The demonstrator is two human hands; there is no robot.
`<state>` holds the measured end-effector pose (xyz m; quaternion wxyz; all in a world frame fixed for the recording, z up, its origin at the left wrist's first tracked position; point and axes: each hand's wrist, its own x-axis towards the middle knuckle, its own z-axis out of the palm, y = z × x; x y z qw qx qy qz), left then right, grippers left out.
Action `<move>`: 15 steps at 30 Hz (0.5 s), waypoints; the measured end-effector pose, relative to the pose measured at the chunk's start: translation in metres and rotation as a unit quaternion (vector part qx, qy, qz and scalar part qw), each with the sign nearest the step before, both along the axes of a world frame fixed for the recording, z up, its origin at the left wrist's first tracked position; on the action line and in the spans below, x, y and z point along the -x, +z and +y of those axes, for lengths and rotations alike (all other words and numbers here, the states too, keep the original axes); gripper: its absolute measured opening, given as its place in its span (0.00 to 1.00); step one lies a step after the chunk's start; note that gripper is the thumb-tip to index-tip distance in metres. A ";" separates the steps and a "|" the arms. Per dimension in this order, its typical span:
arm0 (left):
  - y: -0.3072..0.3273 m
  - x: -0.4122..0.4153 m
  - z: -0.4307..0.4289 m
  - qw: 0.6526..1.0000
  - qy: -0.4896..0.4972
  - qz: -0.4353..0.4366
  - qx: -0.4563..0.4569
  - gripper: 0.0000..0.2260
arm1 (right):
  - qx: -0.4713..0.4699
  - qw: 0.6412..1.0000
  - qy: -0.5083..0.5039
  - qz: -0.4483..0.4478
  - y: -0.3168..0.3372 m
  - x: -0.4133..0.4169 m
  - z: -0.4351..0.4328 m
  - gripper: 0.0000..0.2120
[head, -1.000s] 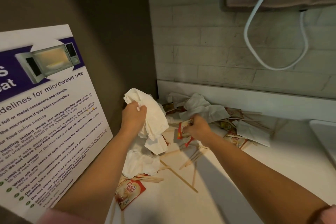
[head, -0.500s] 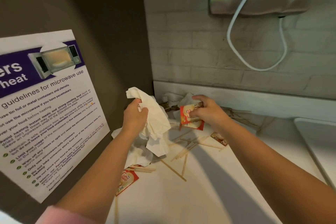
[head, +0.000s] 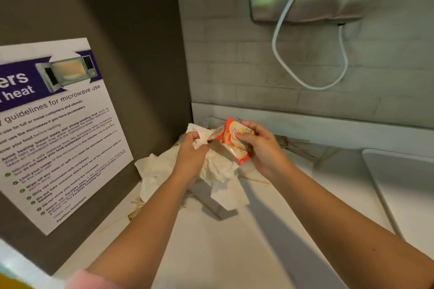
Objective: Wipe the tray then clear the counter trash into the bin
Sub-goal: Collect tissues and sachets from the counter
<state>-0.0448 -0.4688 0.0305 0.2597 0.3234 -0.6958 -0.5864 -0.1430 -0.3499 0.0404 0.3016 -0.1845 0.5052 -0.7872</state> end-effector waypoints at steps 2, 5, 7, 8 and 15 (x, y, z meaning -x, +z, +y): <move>-0.003 -0.004 0.004 0.998 0.009 0.033 -0.044 0.11 | -0.071 0.997 0.004 0.017 -0.008 -0.001 0.007 0.15; -0.010 -0.009 0.011 0.993 0.003 0.066 -0.099 0.15 | -0.141 0.989 0.028 0.026 -0.017 -0.007 0.016 0.15; -0.013 -0.011 0.019 0.990 -0.012 0.079 -0.118 0.15 | -0.186 0.981 0.047 0.030 -0.022 -0.013 0.020 0.12; -0.013 -0.013 0.023 0.989 -0.023 0.080 -0.122 0.15 | -0.209 0.976 0.050 0.035 -0.023 -0.017 0.021 0.12; -0.007 -0.040 0.048 0.972 -0.114 0.110 -0.174 0.12 | -0.193 0.980 0.032 0.021 -0.024 -0.053 0.044 0.19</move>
